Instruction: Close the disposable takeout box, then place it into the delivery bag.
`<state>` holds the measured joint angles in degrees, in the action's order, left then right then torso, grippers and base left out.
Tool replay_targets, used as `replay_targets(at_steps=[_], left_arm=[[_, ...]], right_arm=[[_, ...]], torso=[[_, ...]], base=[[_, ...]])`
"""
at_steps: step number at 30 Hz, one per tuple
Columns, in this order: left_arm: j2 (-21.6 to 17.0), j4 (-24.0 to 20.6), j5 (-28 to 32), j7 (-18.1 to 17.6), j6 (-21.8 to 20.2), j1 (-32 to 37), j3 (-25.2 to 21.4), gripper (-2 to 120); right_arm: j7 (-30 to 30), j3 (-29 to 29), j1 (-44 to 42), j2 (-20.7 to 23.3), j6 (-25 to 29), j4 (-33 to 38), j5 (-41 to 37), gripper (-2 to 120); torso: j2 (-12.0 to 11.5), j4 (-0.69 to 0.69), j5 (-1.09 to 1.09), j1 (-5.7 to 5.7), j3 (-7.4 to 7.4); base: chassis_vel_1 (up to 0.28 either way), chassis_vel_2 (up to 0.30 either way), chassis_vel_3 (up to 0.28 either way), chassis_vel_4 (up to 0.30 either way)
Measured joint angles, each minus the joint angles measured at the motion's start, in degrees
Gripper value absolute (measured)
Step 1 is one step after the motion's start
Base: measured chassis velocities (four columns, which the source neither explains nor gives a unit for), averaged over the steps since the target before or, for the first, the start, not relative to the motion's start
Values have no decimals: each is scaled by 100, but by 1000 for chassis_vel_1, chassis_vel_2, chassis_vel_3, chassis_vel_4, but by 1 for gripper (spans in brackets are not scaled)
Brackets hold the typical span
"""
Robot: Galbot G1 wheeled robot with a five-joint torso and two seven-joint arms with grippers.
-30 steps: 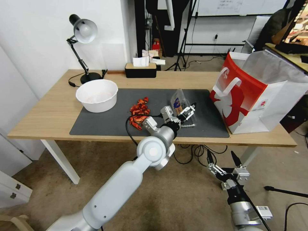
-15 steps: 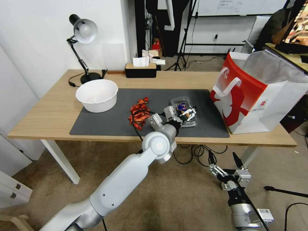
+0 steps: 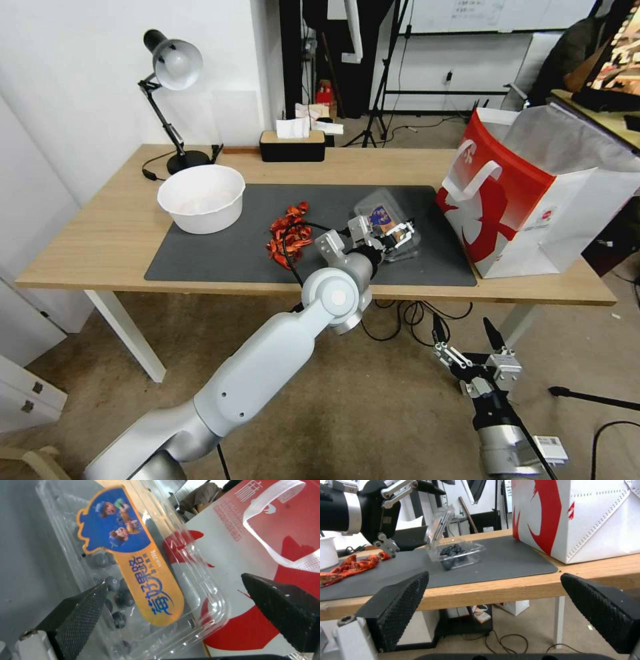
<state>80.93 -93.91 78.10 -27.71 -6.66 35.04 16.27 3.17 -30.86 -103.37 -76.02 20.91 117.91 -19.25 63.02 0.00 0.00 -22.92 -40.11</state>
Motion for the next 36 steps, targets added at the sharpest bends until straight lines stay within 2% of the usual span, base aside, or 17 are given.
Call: replay_targets(at_steps=[15, 18, 20, 21, 22, 28, 29, 30, 33, 34, 36], left_arm=[[129, 284, -46, 189, 108, -331, 58, 97], [206, 437, -80, 203, 109, -430, 94, 83], [219, 468, -91, 203, 109, -446, 102, 80], [255, 573, -139, 203, 109, -492, 136, 73], [255, 573, -139, 203, 109, -492, 136, 73], [279, 788, -227, 210, 88, -595, 256, 51], [274, 850, -291, 210, 40, -621, 311, 46], [274, 850, -291, 210, 40, -621, 311, 46], [220, 988, -576, 203, -87, -669, 517, 31], [220, 988, -576, 203, -87, -669, 517, 31], [195, 1037, -691, 194, -268, -691, 615, 20]], right_arm=[[0, -39, -129, -95, 64, 73, 52, 100], [0, -41, -151, -108, 66, 109, 82, 100], [0, -41, -154, -109, 66, 118, 87, 100], [1, -43, -163, -113, 66, 146, 104, 100], [1, -43, -163, -113, 66, 146, 104, 100], [1, -43, -203, -151, 65, 183, 156, 100], [1, -41, -210, -159, 64, 190, 169, 100], [1, -41, -210, -159, 64, 190, 169, 100], [1, -37, -220, -171, 63, 198, 193, 100], [1, -37, -220, -171, 63, 198, 193, 100], [0, -33, -226, -190, 62, 207, 206, 100]], torso=[[0, 0, 0, 0, 0], [0, 0, 0, 0, 0], [0, 0, 0, 0, 0], [0, -1, 0, -1, 0], [0, -1, 0, -1, 0], [0, -1, 0, 0, 0], [0, 0, 0, 0, 0], [0, 0, 0, 0, 0], [0, 0, 0, 0, 0], [0, 0, 0, 0, 0], [0, 0, 0, -1, 0]], base=[[0, 0, 0, 0], [0, 0, 0, 0], [0, 0, 0, 0], [0, 0, 0, 0], [0, 0, 0, 0], [0, 0, 0, 0], [0, 0, 0, 0], [0, 0, 0, 0], [0, 0, 0, 0], [0, 0, 0, 0], [0, 0, 0, 0]])
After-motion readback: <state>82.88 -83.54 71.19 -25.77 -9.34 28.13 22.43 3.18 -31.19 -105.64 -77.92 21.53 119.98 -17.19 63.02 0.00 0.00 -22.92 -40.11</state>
